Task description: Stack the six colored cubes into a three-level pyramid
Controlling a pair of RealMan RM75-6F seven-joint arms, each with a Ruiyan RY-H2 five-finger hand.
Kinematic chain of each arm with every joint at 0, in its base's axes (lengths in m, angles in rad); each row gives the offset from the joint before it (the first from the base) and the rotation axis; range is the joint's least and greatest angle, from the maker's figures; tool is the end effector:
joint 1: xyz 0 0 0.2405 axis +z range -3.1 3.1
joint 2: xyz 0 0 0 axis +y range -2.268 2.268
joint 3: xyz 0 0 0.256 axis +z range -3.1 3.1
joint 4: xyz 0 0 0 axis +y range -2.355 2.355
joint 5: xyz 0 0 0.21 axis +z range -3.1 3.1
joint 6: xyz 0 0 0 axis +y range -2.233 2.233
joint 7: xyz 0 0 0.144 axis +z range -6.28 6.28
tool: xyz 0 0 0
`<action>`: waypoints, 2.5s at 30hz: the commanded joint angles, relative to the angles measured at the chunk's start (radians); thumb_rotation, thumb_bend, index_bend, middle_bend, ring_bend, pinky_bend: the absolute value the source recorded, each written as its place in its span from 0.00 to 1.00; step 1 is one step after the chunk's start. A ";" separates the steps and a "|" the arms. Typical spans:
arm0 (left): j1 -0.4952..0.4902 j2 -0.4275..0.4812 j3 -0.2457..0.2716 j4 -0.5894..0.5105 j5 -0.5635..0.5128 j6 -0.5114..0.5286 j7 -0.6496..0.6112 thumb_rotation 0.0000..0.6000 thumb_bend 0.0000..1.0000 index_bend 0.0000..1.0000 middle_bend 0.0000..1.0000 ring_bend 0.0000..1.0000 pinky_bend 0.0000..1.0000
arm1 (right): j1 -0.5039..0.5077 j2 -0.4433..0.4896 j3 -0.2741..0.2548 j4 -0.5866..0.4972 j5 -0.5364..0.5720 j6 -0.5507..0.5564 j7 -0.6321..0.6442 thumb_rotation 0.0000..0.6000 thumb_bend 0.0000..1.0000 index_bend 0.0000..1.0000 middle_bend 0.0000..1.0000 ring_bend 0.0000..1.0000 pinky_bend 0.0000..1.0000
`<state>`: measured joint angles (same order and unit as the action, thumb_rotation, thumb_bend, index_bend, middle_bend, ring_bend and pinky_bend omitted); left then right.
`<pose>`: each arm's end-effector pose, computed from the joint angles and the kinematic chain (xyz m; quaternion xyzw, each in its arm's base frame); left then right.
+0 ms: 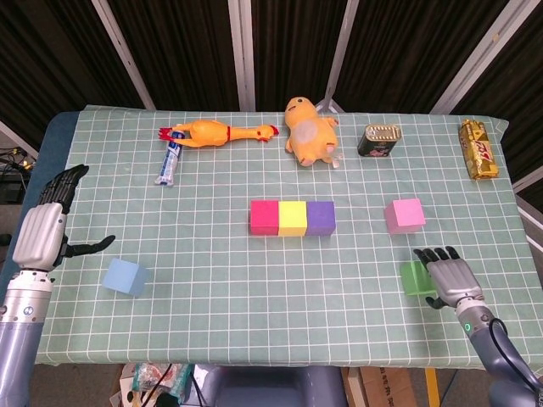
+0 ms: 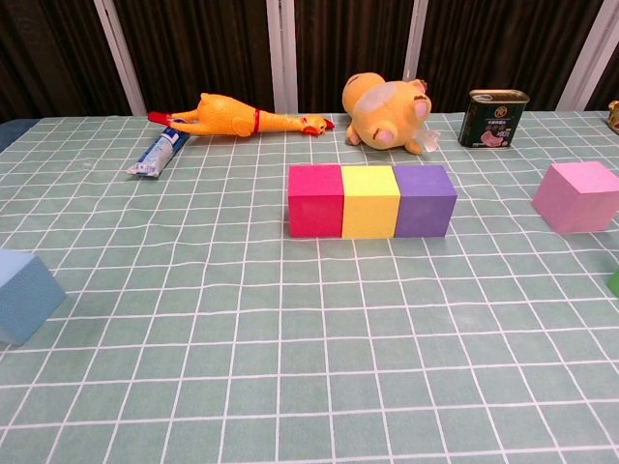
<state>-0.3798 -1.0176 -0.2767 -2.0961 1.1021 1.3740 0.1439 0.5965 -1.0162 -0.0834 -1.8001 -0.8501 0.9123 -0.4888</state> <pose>-0.1774 0.2713 0.1757 -0.5243 -0.4568 -0.5033 0.5129 -0.2869 -0.2669 0.1117 0.7294 -0.4411 0.1090 0.5115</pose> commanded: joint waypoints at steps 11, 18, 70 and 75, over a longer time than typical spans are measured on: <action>-0.001 -0.003 0.001 0.003 -0.004 -0.003 0.003 1.00 0.07 0.00 0.04 0.00 0.05 | -0.021 -0.047 0.004 0.075 -0.020 -0.012 0.038 1.00 0.31 0.08 0.40 0.25 0.01; 0.000 -0.002 0.001 -0.001 0.000 -0.001 0.001 1.00 0.07 0.00 0.04 0.00 0.05 | -0.023 -0.034 0.017 0.047 -0.033 -0.006 0.053 1.00 0.31 0.12 0.43 0.27 0.01; -0.001 0.021 -0.016 0.010 -0.033 -0.034 -0.067 1.00 0.07 0.00 0.04 0.00 0.05 | 0.817 -0.273 0.315 0.125 1.104 0.098 -0.516 1.00 0.31 0.12 0.43 0.27 0.01; -0.002 0.023 -0.012 0.008 -0.032 -0.045 -0.074 1.00 0.07 0.00 0.04 0.00 0.05 | 0.845 -0.299 0.316 0.157 1.138 0.111 -0.568 1.00 0.31 0.12 0.43 0.27 0.01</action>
<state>-0.3814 -0.9948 -0.2896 -2.0876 1.0699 1.3304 0.0709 1.4302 -1.3053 0.2314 -1.6556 0.2738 1.0176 -1.0408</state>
